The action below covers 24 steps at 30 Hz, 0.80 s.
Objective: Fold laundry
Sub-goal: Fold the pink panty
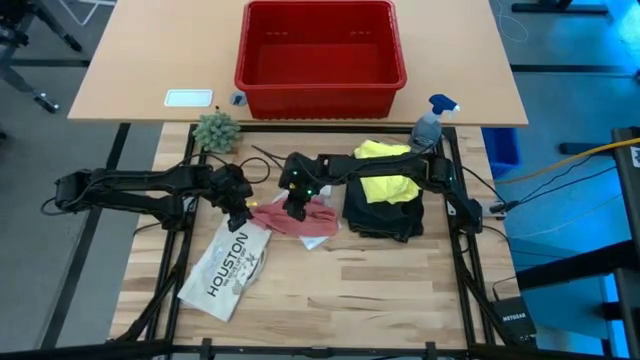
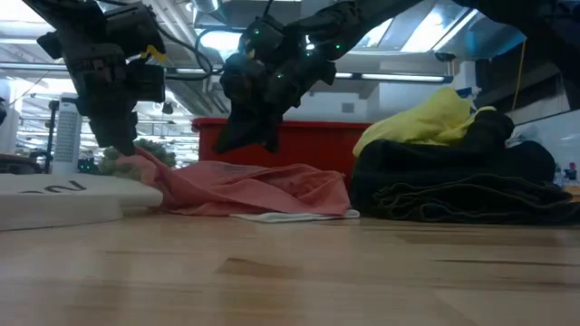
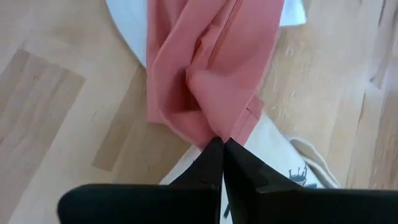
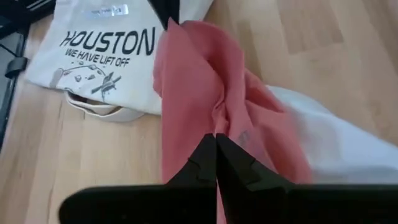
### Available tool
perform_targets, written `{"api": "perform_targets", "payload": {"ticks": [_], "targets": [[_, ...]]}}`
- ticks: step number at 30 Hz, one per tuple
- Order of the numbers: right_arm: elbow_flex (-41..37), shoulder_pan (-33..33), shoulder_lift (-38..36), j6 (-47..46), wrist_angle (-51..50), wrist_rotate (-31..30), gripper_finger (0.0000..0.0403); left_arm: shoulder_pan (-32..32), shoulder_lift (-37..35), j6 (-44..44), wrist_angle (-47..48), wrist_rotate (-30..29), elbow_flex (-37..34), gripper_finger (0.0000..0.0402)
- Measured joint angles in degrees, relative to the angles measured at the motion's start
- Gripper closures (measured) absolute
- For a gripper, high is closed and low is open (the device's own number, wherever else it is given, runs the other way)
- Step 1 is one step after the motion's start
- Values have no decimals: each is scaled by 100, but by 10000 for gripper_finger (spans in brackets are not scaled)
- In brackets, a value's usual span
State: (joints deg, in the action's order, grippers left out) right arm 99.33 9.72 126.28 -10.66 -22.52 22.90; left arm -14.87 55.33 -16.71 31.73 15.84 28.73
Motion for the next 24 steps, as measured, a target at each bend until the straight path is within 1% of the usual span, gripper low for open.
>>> {"api": "perform_targets", "payload": {"ticks": [5,9,17,20,22,24], "targets": [[0,95,0,-1,2,-250,403,0,0,-2,-367,12,1,401],[0,208,0,0,48,-268,403,0,0,-52,-458,26,2,401],[2,273,129,35,-26,-31,403,0,0,-50,-433,26,2,401],[0,267,260,28,-69,123,403,0,0,-49,-431,26,2,401],[-7,261,282,-66,-192,333,403,0,2,-50,-422,26,2,401],[-6,206,275,-65,-193,388,403,0,0,-50,-421,26,2,401]]}}
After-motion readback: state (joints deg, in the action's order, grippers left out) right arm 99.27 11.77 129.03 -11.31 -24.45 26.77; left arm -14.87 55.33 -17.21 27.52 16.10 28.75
